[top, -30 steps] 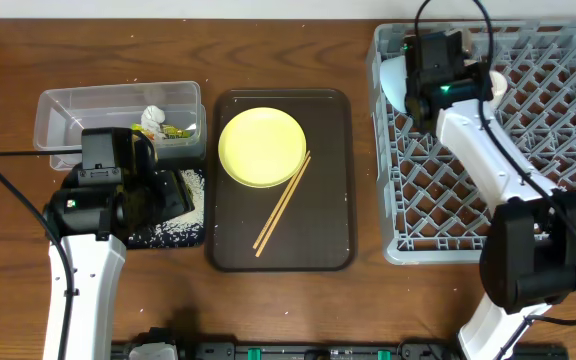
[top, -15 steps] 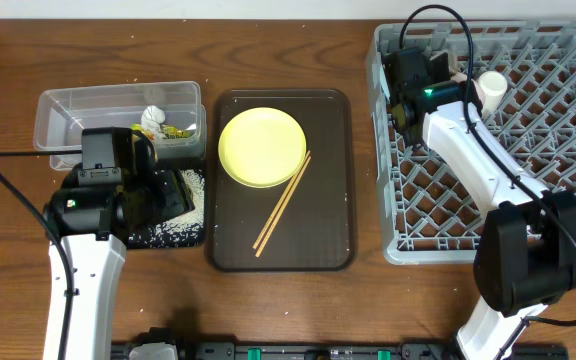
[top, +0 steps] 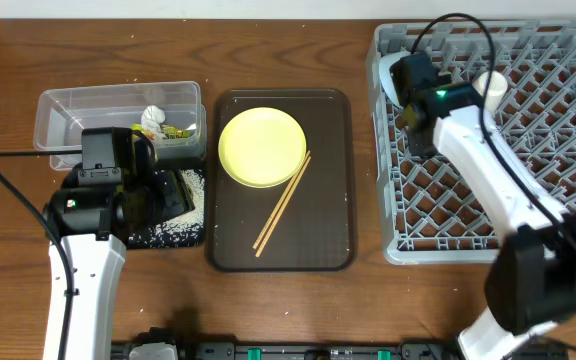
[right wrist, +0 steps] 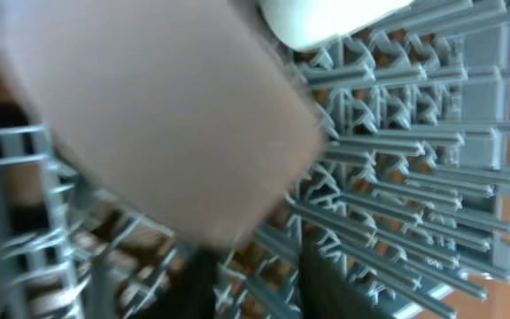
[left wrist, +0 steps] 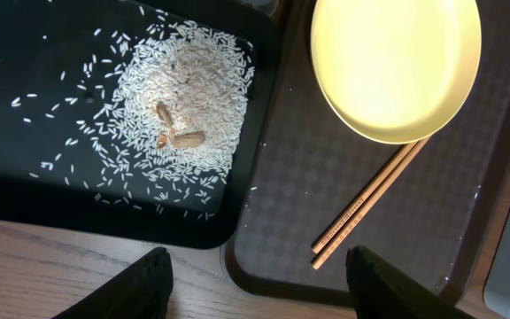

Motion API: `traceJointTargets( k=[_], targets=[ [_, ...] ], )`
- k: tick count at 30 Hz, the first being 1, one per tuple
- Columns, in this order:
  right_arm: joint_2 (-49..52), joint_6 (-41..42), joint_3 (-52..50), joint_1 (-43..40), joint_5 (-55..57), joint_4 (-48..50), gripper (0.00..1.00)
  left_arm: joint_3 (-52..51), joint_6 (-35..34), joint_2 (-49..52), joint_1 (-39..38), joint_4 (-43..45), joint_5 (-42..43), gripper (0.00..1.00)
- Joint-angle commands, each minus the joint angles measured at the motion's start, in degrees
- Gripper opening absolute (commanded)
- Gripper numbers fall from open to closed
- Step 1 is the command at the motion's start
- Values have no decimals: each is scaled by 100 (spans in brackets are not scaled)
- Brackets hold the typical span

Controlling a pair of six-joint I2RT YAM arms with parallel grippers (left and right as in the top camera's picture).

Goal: Sort waste into correct bins and load items into the dishwasher rack
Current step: 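Move the right gripper to the chopsticks and grasp one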

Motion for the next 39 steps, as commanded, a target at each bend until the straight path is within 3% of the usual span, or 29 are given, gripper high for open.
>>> traceJointTargets(
  k=[1,5,9,12,23,28,33,39],
  targets=[
    [-710,90,9,35,-551,61,47,-22,-76,24,31,-13,-13,66],
    [-1244,85,9,35,-1445,343,54,-22,-76,24,31,-13,-15,71],
    [-1399,90,7,70,-3484,597,49,-22,-74,28,31,-13,-15,71],
    [-1279,90,7,258,-4142,654,49,-22,-74,28,28,-15,-17,71],
    [-229,494,7,1757,-4166,726,49,-22,-184,28,81,-208,-629,71],
    [374,962,7,2277,-4223,1001,36,-22,-181,28,208,-210,-634,71],
    [835,1137,7,2671,-4881,1510,33,-22,-181,28,256,-210,-634,71],
    [1235,1333,7,2970,-4852,1648,29,-22,-181,28,256,-210,-632,71]
  ],
)
